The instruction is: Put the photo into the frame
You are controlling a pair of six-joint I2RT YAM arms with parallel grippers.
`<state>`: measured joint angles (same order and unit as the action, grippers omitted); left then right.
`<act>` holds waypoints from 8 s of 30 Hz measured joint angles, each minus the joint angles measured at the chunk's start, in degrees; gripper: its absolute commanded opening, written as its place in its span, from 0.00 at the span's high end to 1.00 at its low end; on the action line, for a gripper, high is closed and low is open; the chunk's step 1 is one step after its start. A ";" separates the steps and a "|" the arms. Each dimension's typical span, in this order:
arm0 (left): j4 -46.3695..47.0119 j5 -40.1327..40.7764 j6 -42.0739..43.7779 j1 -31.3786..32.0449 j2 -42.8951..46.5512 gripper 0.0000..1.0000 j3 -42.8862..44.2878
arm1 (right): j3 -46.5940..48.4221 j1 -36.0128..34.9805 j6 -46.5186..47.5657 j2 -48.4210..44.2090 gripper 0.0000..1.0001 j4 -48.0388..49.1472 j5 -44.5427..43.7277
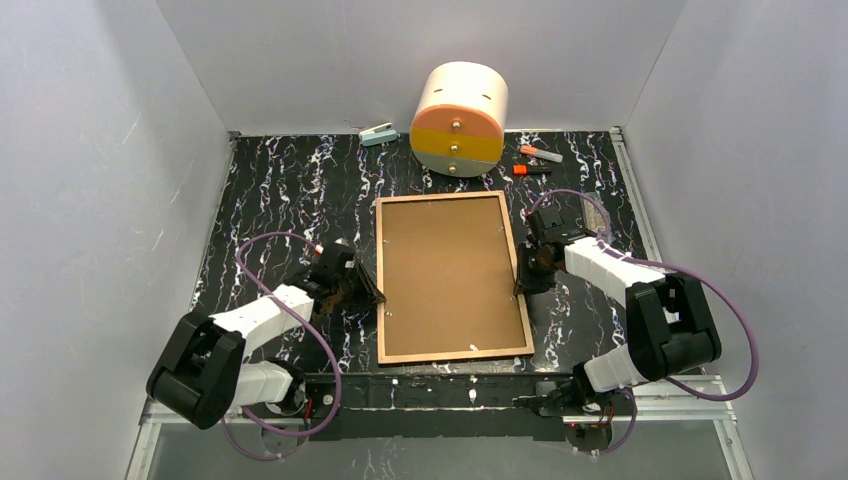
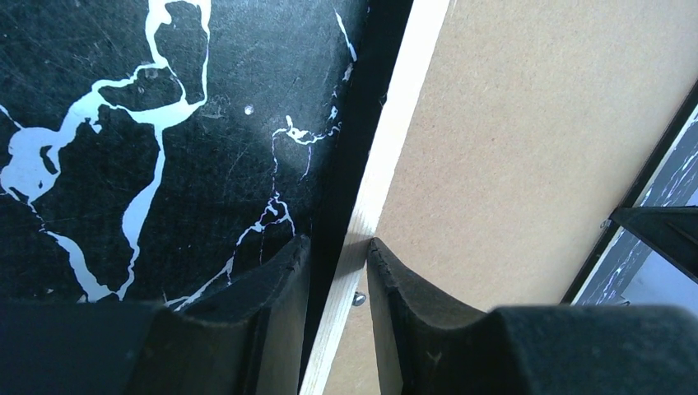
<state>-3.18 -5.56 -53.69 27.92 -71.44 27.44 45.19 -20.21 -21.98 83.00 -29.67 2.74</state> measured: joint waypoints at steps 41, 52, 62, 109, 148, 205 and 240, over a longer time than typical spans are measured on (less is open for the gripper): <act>-24.22 17.16 -4.74 0.00 27.71 0.36 0.15 | 69.70 -39.60 -16.72 49.20 0.40 -11.37 -20.90; -24.13 16.26 -8.26 0.00 32.02 0.38 -5.77 | 76.37 -40.85 -17.29 54.45 0.58 -19.08 -24.06; -13.29 7.85 -6.51 0.00 30.64 0.35 -10.56 | 76.72 -41.03 -19.85 54.69 0.90 -19.15 -23.34; -13.53 -13.68 -0.68 -0.70 16.65 1.00 15.67 | 57.02 -36.57 -20.37 19.02 0.23 -8.90 -13.64; -55.08 19.69 44.96 -1.03 -10.49 0.92 73.42 | 40.52 -25.22 -27.82 2.78 0.12 2.19 -5.38; -30.21 1.99 33.09 -0.72 4.35 0.02 50.62 | 25.18 -6.51 -30.75 2.56 0.66 10.88 14.71; -12.76 16.06 19.50 -7.21 -8.63 0.02 19.96 | -13.22 8.26 -24.39 2.23 0.50 41.11 30.97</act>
<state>-15.94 10.50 -34.20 20.71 -80.07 47.40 31.97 -11.94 -46.37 85.23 11.44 33.71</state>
